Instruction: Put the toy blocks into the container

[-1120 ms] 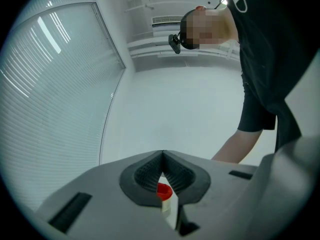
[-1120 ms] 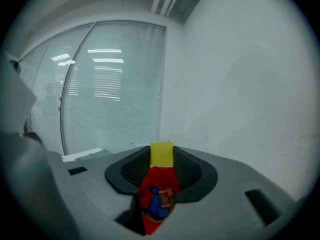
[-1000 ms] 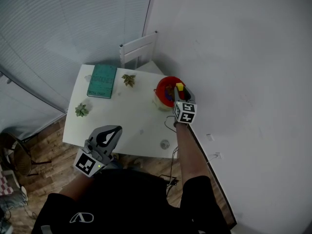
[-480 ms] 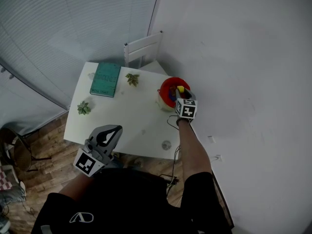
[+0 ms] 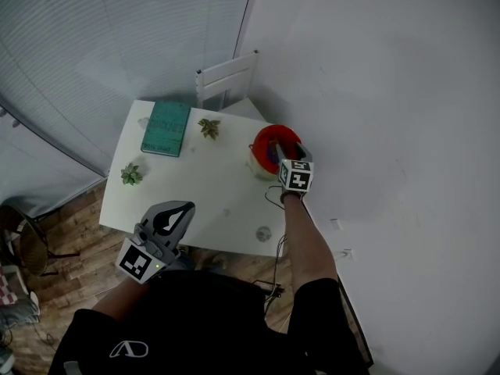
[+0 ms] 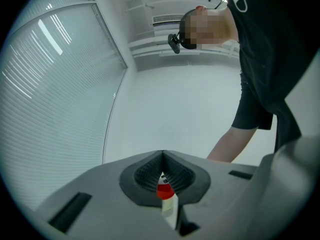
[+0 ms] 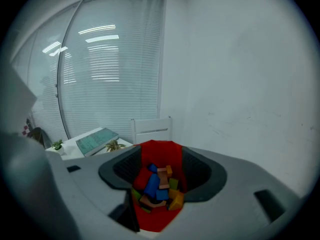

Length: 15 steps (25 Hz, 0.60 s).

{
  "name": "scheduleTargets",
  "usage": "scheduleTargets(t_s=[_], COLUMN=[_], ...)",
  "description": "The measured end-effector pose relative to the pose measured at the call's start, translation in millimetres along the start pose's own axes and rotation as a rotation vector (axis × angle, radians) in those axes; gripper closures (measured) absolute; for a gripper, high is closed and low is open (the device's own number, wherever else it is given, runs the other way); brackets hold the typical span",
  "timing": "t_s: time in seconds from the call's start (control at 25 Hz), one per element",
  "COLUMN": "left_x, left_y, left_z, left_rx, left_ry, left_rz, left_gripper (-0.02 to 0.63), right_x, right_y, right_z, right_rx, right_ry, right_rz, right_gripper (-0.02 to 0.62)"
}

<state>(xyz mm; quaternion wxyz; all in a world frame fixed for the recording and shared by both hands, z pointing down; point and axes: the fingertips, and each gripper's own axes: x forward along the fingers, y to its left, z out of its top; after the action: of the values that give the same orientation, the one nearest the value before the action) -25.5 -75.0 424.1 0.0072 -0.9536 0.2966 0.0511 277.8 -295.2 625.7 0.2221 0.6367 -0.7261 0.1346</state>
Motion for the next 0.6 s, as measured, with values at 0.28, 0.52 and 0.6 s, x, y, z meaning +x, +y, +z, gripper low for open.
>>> scheduleTargets(t_s=[0.28,0.52,0.6], left_x=[2.0,1.0,0.7], left_y=[-0.5,-2.3,-2.7], left_z=[1.3,4.6,6.0], left_rx=[-0.002,0.000,0.000], left_ry=[-0.008,-0.017,-0.022], left_rz=[-0.006,-0.018,-0.019], left_gripper=[0.601,0.601,0.601], right_x=[-51.7,-131.0,-156.8], right_y=[19.2,65.4,81.6], right_z=[76.6,131.6,141.4], right_rx=[-0.081,-0.146,-0.160], right_ry=[-0.252,-0.465,-0.518], right_rz=[0.024,0.104,0.130], right_gripper=[0.374,0.428,0.443])
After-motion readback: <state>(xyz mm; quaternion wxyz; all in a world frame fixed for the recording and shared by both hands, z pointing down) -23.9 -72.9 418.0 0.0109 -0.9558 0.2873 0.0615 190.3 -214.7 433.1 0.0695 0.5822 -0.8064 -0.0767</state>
